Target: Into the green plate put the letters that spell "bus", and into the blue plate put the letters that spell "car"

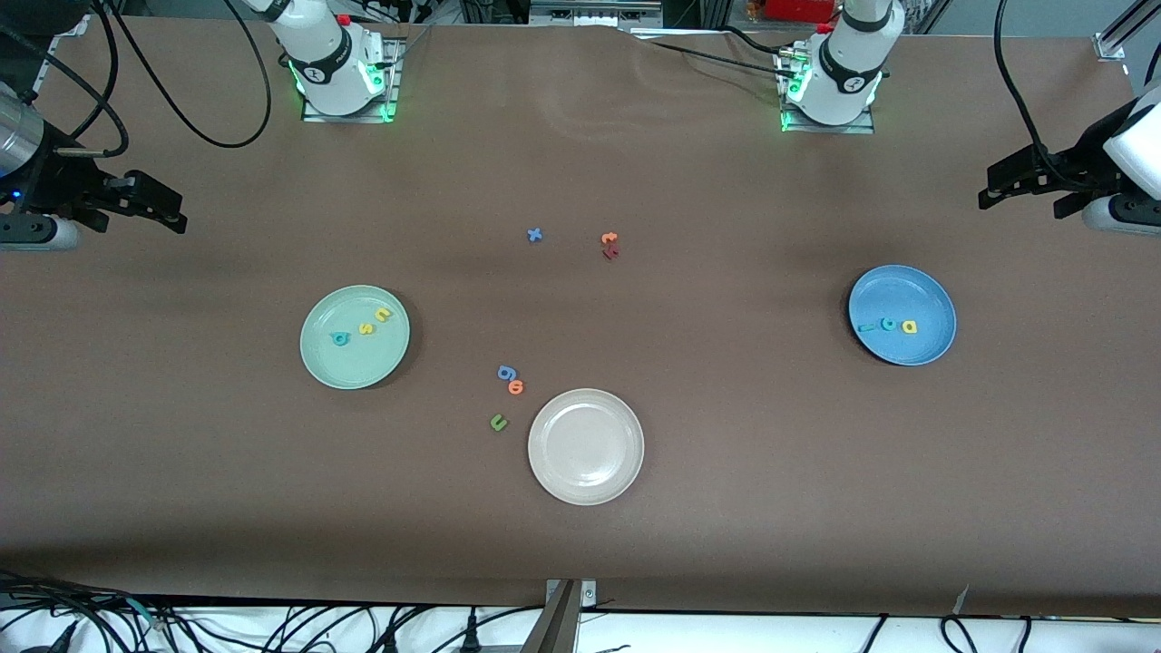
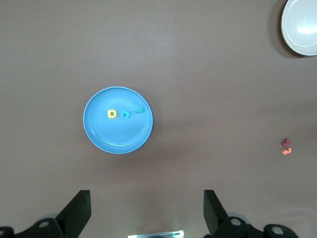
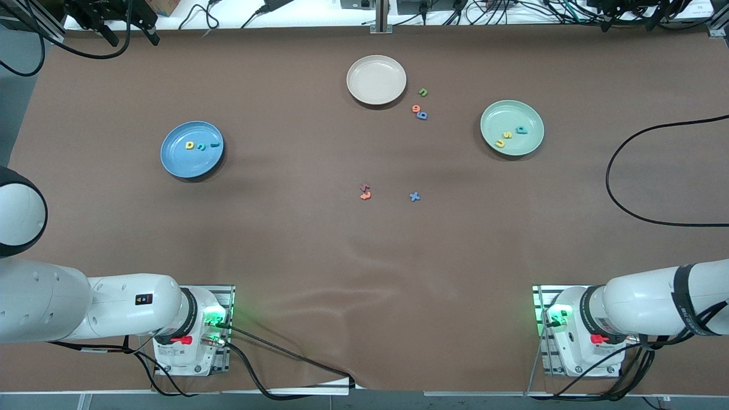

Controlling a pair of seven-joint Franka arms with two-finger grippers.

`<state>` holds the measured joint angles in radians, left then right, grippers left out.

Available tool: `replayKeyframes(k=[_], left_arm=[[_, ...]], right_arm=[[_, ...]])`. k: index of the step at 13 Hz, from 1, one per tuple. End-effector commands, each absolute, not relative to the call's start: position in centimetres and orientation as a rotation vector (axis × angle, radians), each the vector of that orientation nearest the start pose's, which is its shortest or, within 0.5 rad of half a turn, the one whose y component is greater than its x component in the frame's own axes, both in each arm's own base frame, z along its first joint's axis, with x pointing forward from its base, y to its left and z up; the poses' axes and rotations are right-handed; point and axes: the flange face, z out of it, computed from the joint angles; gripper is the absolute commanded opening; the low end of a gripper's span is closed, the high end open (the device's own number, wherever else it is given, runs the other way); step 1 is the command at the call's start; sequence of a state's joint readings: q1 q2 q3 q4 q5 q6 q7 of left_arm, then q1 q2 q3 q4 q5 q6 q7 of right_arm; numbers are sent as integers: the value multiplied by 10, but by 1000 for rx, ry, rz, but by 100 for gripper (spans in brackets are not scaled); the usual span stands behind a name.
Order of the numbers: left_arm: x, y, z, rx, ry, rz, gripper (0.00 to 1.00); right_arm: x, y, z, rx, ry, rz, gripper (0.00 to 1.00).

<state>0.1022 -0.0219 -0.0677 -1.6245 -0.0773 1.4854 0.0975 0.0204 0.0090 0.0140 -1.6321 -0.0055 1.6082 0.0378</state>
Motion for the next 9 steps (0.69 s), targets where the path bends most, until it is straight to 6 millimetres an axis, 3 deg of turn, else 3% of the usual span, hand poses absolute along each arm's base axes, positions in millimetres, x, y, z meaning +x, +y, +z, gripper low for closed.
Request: replayKeyframes(k=[1, 9], left_arm=[[535, 12, 610, -3213, 92, 155, 100], [540, 16, 606, -3138, 98, 140, 100]], right_arm=[[562, 21, 598, -3134, -11, 44, 100], [562, 21, 598, -3134, -11, 44, 100]])
